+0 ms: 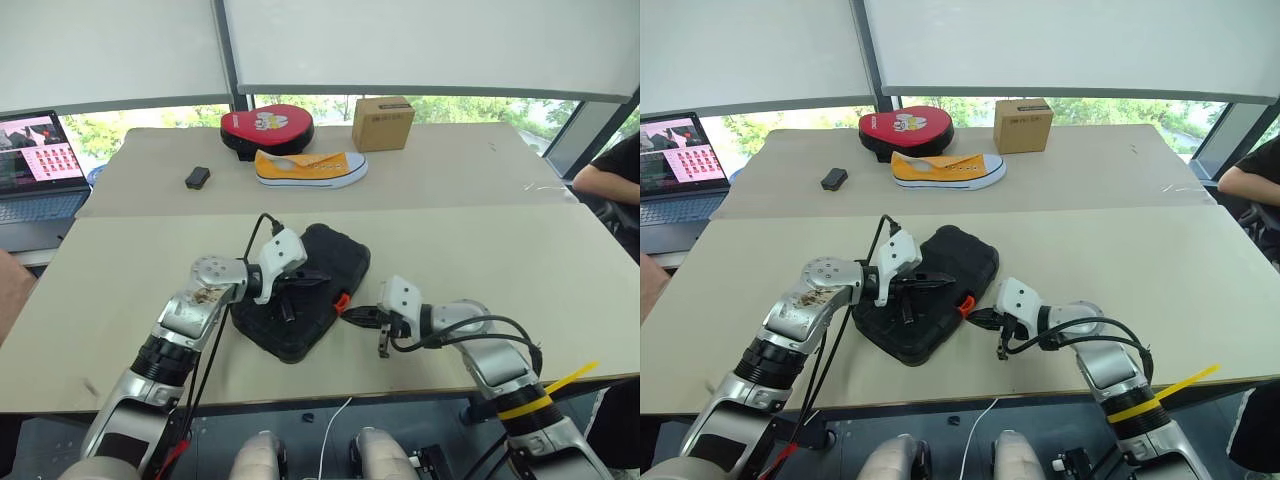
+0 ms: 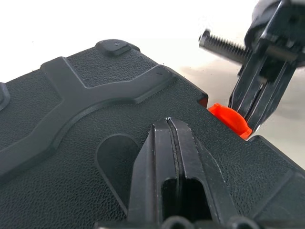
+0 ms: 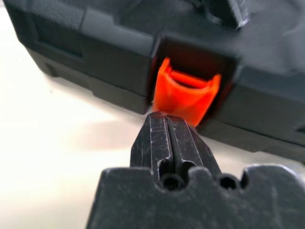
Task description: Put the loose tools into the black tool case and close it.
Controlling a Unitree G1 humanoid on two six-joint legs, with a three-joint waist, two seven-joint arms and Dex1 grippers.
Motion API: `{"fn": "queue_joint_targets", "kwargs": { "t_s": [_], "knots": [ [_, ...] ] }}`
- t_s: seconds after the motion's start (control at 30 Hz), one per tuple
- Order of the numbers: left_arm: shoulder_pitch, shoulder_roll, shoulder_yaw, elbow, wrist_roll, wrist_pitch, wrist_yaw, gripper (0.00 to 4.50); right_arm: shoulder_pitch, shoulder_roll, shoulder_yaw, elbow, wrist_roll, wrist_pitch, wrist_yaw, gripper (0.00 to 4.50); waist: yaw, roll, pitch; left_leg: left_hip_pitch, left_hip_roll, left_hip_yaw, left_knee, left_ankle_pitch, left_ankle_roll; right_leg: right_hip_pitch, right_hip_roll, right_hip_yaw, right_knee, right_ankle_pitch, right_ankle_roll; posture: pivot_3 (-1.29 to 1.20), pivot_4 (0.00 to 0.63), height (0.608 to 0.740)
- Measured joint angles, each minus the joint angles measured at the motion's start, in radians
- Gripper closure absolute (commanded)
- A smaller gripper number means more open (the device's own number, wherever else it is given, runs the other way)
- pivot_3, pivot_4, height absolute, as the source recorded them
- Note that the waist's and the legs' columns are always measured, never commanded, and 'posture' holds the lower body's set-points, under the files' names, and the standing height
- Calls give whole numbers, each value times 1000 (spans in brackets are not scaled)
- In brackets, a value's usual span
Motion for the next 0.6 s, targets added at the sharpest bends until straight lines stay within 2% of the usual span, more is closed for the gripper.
{"fn": "queue_joint_targets", "kwargs": {
  "t_s": [0.23, 0.3, 0.33, 0.37, 0.4, 0.47, 0.5, 0.53, 0.57, 0.6],
  "knots": [
    [21, 0, 18, -13, -6, -2, 10, 4490, -1, 0, 3, 3, 0, 0, 4, 4455, -2, 0, 0, 1, 0, 0, -3, 0, 0, -1, 0, 1, 0, 0, 0, 0, 150, 740],
    [50, -10, 57, -23, -34, -16, 19, 3981, 14, -18, -8, -29, 10, -1, 16, 4500, -3, 1, 0, 1, 0, 1, -6, 0, 0, -2, -1, 2, 0, 0, 0, 0, 150, 740],
    [63, -11, 77, -31, -50, -22, 22, 3768, 24, -33, -18, -52, 31, -1, 23, 4206, -3, 0, 0, 1, 0, 0, -7, 0, 0, -2, -1, 3, -1, 0, 0, 0, 150, 740],
    [80, -7, 97, -37, -66, -41, 16, 3368, 32, -47, -37, -79, 50, -1, 33, 3912, -6, 0, 1, 1, 0, 1, -9, 0, 0, -3, -1, 4, -2, 0, 0, 0, 150, 740],
    [100, 6, 119, -49, -85, -56, 3, 3119, 43, -64, -68, -101, 74, -1, 38, 3826, -7, 0, 1, 1, 0, 1, -11, 0, 0, -3, -1, 4, -3, 0, 0, 0, 150, 740],
    [156, 43, 171, -79, -129, -83, -32, 2369, 71, -108, -128, -128, 111, -2, 49, 3113, -5, 0, 1, 0, 0, 1, -13, 0, -1, -4, -1, 4, -4, 0, 0, 0, 150, 740],
    [202, 71, 219, -98, -164, -91, -50, 1971, 100, -144, -164, -141, 133, -6, 66, 2732, -4, 1, 2, -1, 0, 1, -13, 0, -1, -5, -1, 4, -5, 0, 0, 0, 150, 740],
    [234, 102, 267, -119, -191, -95, -68, 1804, 127, -177, -191, -140, 146, -10, 85, 2589, -3, 0, 3, -2, 0, 1, -13, 0, -1, -6, -2, 3, -5, -1, 0, 0, 150, 740],
    [278, 146, 309, -139, -213, -91, -86, 1293, 148, -200, -215, -134, 157, -28, 102, 2024, -3, -1, 4, -3, 0, 1, -13, -1, -2, -8, -2, 3, -6, -1, 0, 0, 150, 740],
    [338, 198, 364, -157, -237, -81, -103, 1015, 172, -228, -246, -121, 162, -54, 122, 1789, -4, -1, 4, -7, 0, 2, -13, -1, -3, -11, -2, 4, -6, -1, 0, 0, 150, 740]
  ]
}}
